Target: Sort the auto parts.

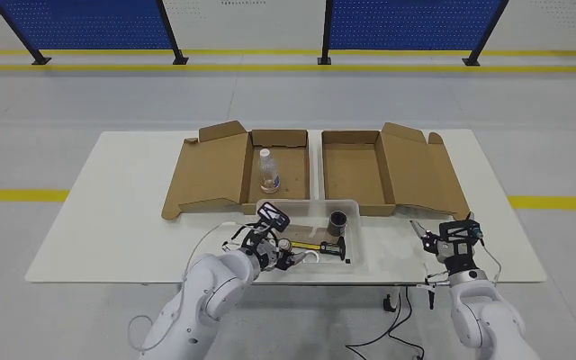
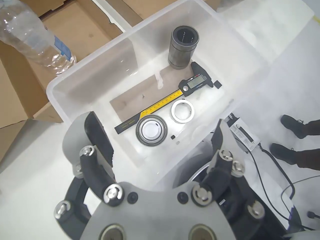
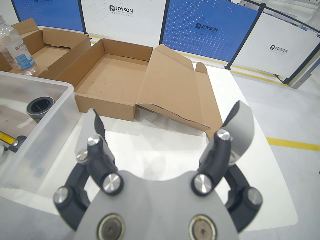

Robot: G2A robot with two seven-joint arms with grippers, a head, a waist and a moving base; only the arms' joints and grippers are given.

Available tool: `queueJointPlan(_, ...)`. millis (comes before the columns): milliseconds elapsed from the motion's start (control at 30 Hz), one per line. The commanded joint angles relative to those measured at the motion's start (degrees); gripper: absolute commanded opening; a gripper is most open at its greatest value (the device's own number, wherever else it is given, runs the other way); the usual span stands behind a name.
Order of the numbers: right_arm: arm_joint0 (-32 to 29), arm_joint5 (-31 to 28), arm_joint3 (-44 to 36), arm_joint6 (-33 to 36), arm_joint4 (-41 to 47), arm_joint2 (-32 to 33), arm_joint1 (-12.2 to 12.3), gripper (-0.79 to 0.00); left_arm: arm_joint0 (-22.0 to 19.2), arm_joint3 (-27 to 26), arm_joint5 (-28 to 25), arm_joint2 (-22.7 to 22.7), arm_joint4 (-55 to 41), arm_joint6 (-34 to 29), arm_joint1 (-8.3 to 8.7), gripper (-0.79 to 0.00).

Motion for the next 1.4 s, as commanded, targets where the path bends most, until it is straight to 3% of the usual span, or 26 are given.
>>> queueJointPlan(0, 0.0, 0.0, 0.0, 0.0, 0.0, 0.0, 0.0, 0.000, 0.0, 0.1, 0.0, 0.1, 0.0, 0.2, 0.06, 0.000)
queueJointPlan(700, 0.0, 0.0, 0.0, 0.0, 0.0, 0.0, 0.0, 0.000, -3.1, 6.8, -0.6, 2.4, -1.0, 2.4, 0.38, 0.000)
queueJointPlan(767, 0.0, 0.0, 0.0, 0.0, 0.0, 0.0, 0.0, 0.000, -3.2, 7.2, -0.6, 2.3, -0.9, 2.5, 0.45, -0.062)
queueJointPlan(900, 0.0, 0.0, 0.0, 0.0, 0.0, 0.0, 0.0, 0.000, -3.5, 7.8, -0.2, 2.5, -1.1, 3.0, 0.53, -0.105)
queueJointPlan(1167, 0.0, 0.0, 0.0, 0.0, 0.0, 0.0, 0.0, 0.000, -4.0, 8.9, 0.3, 2.9, -0.9, 3.6, 0.67, -0.126)
queueJointPlan(1367, 0.0, 0.0, 0.0, 0.0, 0.0, 0.0, 0.0, 0.000, -4.1, 9.5, 0.0, 3.0, -0.8, 3.7, 0.87, -0.240)
